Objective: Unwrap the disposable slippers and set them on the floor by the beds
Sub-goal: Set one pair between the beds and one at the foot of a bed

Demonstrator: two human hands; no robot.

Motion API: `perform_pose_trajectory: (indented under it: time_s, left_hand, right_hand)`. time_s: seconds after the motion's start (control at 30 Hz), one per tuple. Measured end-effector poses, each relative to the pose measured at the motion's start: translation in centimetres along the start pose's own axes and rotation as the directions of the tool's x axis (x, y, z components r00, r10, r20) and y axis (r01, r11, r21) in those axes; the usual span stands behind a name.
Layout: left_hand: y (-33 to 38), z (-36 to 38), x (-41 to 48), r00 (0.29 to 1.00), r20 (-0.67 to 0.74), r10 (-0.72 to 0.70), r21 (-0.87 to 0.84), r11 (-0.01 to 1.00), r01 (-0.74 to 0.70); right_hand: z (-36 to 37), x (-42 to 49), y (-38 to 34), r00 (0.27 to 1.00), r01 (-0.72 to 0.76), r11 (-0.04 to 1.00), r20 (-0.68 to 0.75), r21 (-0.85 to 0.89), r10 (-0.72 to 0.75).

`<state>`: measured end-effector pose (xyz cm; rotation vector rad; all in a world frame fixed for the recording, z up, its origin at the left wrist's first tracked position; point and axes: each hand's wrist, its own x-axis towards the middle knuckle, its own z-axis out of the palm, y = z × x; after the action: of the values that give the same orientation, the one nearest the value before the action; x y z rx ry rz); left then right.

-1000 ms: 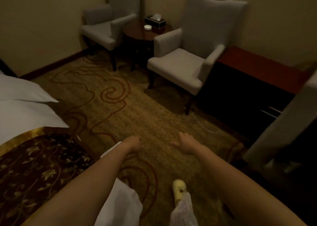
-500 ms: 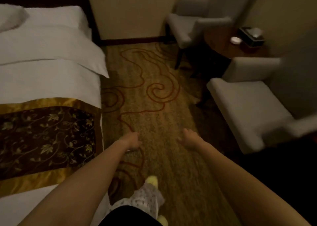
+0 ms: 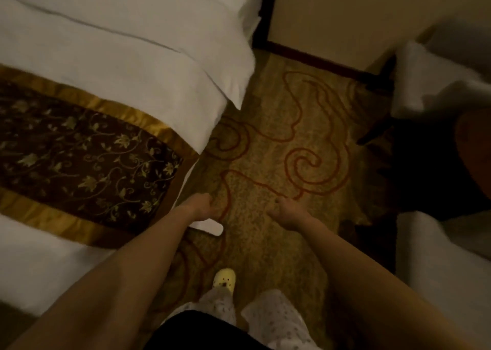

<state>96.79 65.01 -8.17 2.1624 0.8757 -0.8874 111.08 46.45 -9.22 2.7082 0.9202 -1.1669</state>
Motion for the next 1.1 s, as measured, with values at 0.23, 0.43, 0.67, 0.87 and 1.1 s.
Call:
perform_pose_trajectory:
  time_s: [0.23,0.43,0.67,0.87,1.1]
  left_hand:
    - [-0.6,2.3,1.5,0.946,-0.125,-0.3,-0.313,0.916,0.249]
    - [0.6,9.2,4.0,0.89,-0.014,-0.455,-0.463,0.792,0.398]
    - [-1.7,17.4,13.2,0.876,-0.084,-0.475,-0.554,0.753,0.355]
    - [-7.2,27.0,26.0,0.867,-0.083,-0.491,-0.67,0.672,0.316]
    - [-13.7,36.8,42.4,0.761,-0.114,-0.639,-0.793,0.519,0.318]
  right_hand:
    - [-3.4,8.6,-0.4,0.944,0.323,0.917,0.143,-0.235,-0.297]
    - [-1.2,14.6,0.1,0.86,0.503,0.828,0.239,-0.248,-0.45]
    - [8.3,24.3,0.0,0.807,0.573,0.796,0.302,-0.195,-0.507]
    - [22.6,34.4,0.1,0.789,0.57,0.819,0.32,-0.065,-0.524]
    - [36.8,47.7,-1.1,0.791,0.575,0.805,0.35,-0.147,-0.501]
